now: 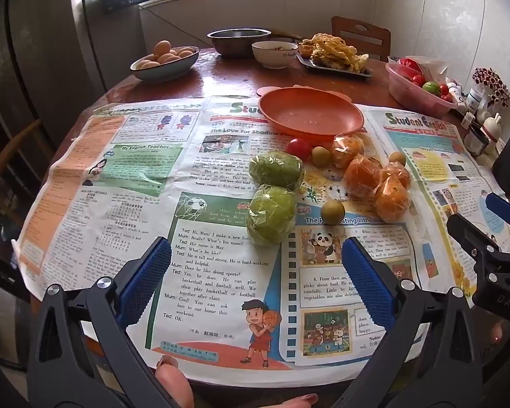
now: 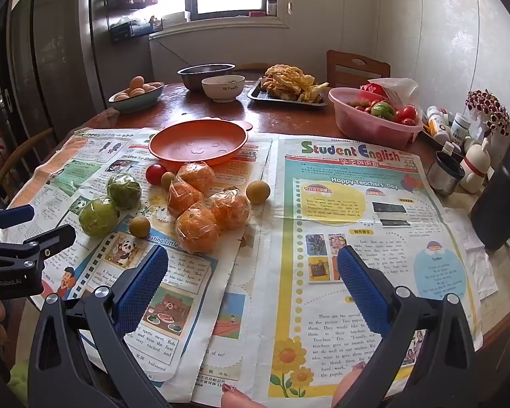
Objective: Organize fruits
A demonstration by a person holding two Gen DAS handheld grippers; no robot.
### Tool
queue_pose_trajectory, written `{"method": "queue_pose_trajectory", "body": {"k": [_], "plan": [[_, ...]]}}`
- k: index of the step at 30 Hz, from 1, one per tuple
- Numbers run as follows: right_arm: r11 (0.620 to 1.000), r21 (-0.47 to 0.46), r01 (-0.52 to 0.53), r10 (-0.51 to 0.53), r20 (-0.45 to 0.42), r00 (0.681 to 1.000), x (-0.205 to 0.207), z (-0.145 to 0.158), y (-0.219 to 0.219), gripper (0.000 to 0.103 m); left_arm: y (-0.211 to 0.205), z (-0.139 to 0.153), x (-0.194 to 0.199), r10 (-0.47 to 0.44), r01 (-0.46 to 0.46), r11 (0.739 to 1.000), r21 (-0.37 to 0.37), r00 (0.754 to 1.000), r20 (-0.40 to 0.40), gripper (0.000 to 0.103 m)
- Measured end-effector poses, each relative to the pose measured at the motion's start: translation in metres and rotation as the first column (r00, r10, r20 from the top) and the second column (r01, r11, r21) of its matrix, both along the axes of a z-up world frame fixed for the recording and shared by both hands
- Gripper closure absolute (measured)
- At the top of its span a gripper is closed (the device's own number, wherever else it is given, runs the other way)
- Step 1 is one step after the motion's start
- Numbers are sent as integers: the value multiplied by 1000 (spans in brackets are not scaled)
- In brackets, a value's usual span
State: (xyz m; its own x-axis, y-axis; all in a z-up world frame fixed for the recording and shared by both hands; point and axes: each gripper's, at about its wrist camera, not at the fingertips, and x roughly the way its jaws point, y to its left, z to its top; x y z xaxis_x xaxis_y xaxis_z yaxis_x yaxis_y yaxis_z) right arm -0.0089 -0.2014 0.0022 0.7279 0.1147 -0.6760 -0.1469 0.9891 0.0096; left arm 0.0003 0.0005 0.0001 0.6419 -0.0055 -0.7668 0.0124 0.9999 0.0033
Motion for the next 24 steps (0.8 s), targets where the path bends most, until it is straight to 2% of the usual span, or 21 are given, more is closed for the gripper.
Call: {"method": "queue_pose_trajectory", "body": {"k": [5,24], "plan": [[1000,-1,0,0,5,1000,0,1,0,4,-3,0,0,-3,3,1000,21,1000,4,8],[1000,5,-8,8,9,1000,-2,2,1,4,0,3,-1,-1,1,1000,1,1000,12,8]]}}
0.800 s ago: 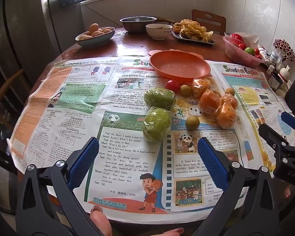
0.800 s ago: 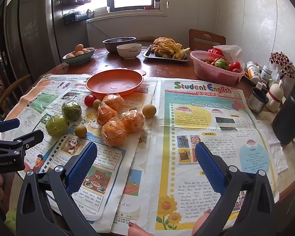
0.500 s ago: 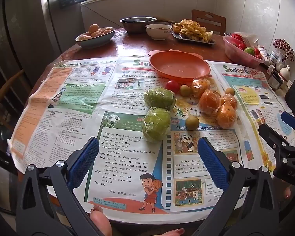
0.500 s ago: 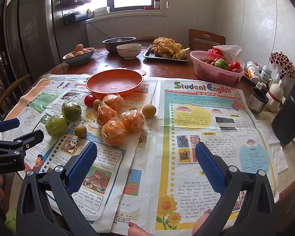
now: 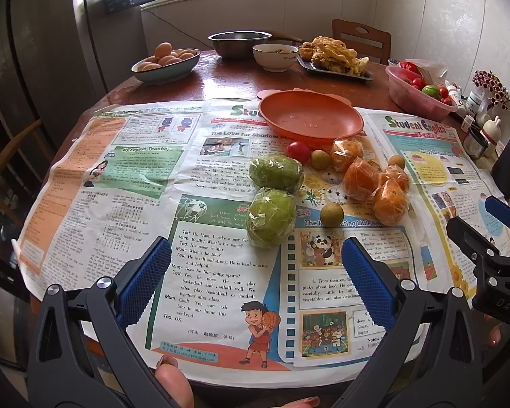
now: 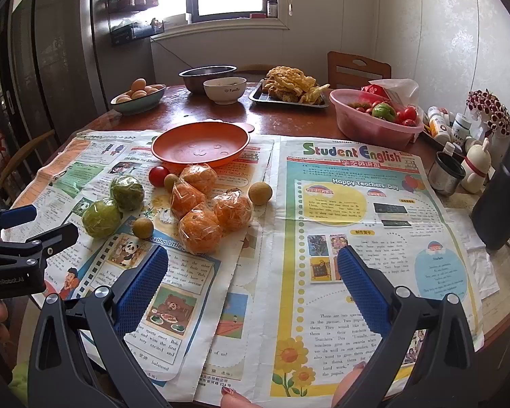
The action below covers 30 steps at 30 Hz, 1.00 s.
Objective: Organize fruits
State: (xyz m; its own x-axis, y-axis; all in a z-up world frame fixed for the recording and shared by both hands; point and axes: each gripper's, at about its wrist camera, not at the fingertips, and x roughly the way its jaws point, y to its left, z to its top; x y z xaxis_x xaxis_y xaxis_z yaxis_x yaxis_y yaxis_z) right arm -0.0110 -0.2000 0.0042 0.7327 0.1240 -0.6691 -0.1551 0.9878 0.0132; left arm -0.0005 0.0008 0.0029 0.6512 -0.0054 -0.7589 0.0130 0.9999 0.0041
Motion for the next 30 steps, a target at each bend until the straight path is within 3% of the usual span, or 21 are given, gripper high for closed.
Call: {"method": "queue_pose_trajectory", "body": {"k": [30], "plan": [[1000,0,4,-4,0,1000,-1,-1,1,4,-4,1,-2,-5,5,1000,7,1000,8,8]]}}
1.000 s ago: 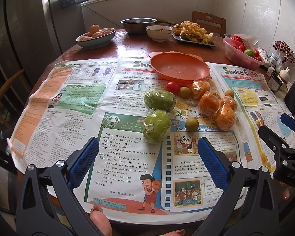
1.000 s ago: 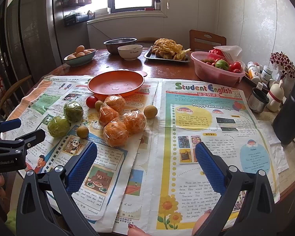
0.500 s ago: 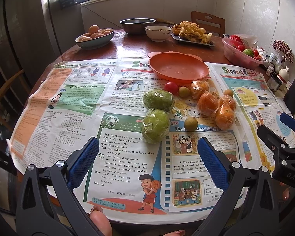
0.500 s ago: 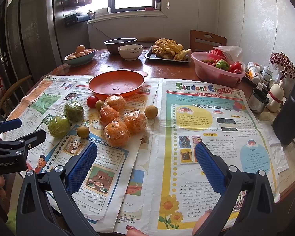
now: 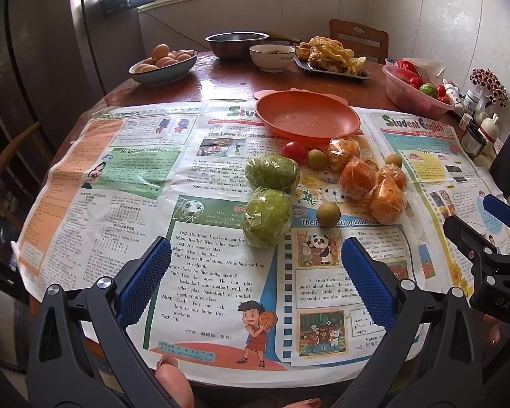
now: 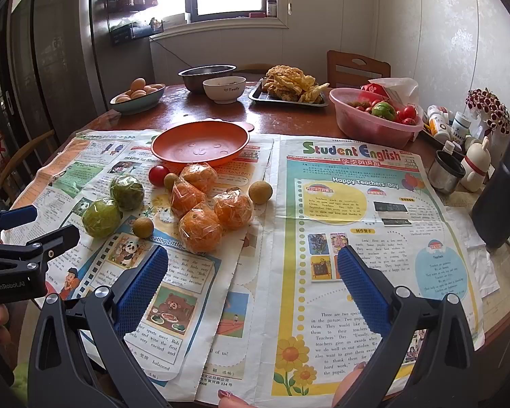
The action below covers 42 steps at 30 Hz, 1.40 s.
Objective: Organize fruits
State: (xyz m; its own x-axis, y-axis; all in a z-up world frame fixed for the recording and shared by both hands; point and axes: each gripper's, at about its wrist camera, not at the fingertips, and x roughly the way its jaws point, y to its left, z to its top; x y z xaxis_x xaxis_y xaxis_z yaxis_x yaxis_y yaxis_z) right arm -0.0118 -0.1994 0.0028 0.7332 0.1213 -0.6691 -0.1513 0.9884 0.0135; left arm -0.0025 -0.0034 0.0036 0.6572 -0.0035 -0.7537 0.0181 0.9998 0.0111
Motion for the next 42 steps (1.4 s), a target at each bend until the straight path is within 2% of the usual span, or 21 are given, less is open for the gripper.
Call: {"method": "queue_pose_trajectory", "body": {"k": [23,29,32,42], "plan": [[1000,2,-6,6,-8,1000,3,-3,5,4,5,-3,2,2,-3,1000,-7,1000,-11,8],[1000,5,-13,13,-22,1000,9,-8,9,4,21,-12,11,22,-21,1000,8,999,-40,8],[1000,2,-14,14,-36,999,15,-11,12,4,30,-17,16,15,-16,1000,-21,998,-62,8],[999,-26,-24,22,-67,997,32,-22,28,4,34,-22,31,-15,13,1000,-26,998,-66,8]]}}
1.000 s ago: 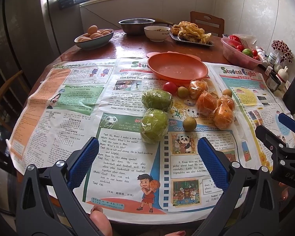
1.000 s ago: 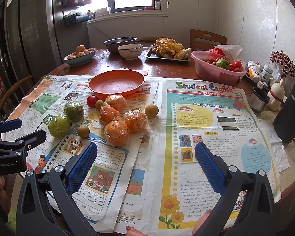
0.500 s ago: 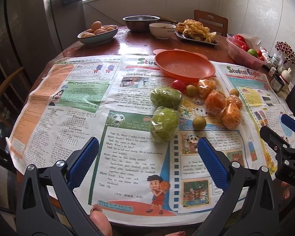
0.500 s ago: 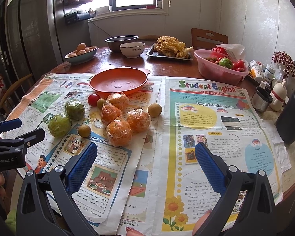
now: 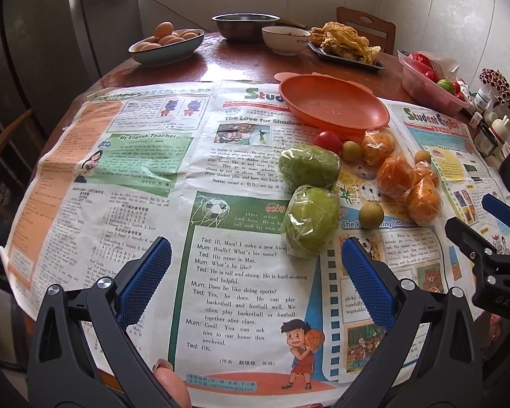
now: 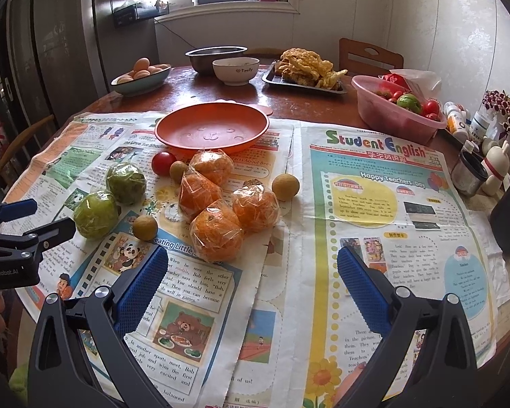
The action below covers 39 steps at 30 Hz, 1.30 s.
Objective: Organize fruits
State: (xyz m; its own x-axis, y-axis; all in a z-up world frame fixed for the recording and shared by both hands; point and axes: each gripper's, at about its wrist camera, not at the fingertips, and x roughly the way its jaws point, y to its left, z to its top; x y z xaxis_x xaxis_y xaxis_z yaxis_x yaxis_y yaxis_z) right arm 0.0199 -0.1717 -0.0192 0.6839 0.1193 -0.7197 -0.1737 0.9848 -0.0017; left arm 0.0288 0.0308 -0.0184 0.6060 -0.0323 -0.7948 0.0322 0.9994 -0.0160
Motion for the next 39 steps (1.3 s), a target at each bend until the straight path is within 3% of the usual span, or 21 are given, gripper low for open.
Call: {"method": "queue_pose_trajectory", "body": {"k": [19,20,22,23,26,27,31,34,39], "plan": [[999,44,-30,32,-49,998,21,-15,10,7,-16,-15,32,-79,79,997,-4,996,-38,8],[999,45,-30,33,-53,998,22,-16,10,9,-17,-15,32,-84,84,996,-8,996,-35,8],[999,42,-25,28,-65,998,24,-18,10,33,-18,-16,34,-90,90,996,-7,995,-38,10],[999,43,-27,30,-74,997,26,-20,10,36,-18,-16,34,-94,94,996,-13,995,-35,16],[998,47,-39,43,-86,995,27,-23,13,41,-18,-15,35,-104,104,994,-15,994,-37,21],[997,51,-50,54,-84,995,27,-23,15,46,-18,-15,34,-108,108,994,-13,994,-31,29],[996,60,-72,78,-92,993,30,-25,20,60,-20,-14,36,-128,127,992,-25,991,-36,40],[994,74,-76,83,-94,992,32,-28,20,62,-21,-16,37,-140,139,990,-32,989,-45,44],[992,96,-83,92,-86,992,33,-29,16,62,-27,-22,38,-177,174,984,-48,982,-65,64]]}}
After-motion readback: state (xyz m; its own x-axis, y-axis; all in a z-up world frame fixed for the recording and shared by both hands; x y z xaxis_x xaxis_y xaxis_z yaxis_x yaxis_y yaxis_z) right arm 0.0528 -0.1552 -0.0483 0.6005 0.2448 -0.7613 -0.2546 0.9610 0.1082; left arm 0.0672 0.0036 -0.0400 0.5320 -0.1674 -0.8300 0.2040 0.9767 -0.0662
